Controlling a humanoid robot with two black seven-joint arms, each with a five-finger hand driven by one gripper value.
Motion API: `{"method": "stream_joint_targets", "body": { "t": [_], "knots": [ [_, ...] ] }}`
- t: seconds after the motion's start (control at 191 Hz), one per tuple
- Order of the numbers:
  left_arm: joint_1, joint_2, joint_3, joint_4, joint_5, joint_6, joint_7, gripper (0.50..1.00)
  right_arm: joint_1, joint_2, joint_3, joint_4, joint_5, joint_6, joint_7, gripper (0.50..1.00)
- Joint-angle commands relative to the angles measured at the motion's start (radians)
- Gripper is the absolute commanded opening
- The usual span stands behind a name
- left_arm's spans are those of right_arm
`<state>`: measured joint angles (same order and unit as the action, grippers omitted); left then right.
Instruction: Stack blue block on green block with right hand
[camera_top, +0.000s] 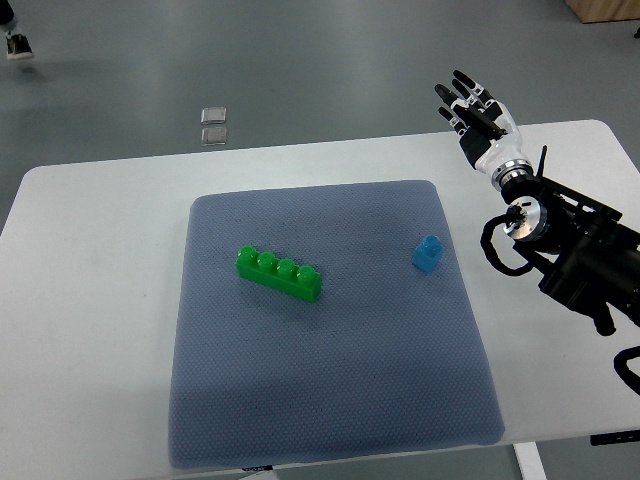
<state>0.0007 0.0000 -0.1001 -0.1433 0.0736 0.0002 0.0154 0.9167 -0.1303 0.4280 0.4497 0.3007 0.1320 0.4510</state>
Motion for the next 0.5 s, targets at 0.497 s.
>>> {"method": "stream_joint_targets", "body": {
  "t": [0.497],
  "knots": [
    [0.002, 0.000, 0.000, 0.002, -0.002, 0.000, 0.000, 1.000, 0.002, -0.006, 0.000, 0.000, -0.002, 0.000, 0.000, 0.911]
  ]
}}
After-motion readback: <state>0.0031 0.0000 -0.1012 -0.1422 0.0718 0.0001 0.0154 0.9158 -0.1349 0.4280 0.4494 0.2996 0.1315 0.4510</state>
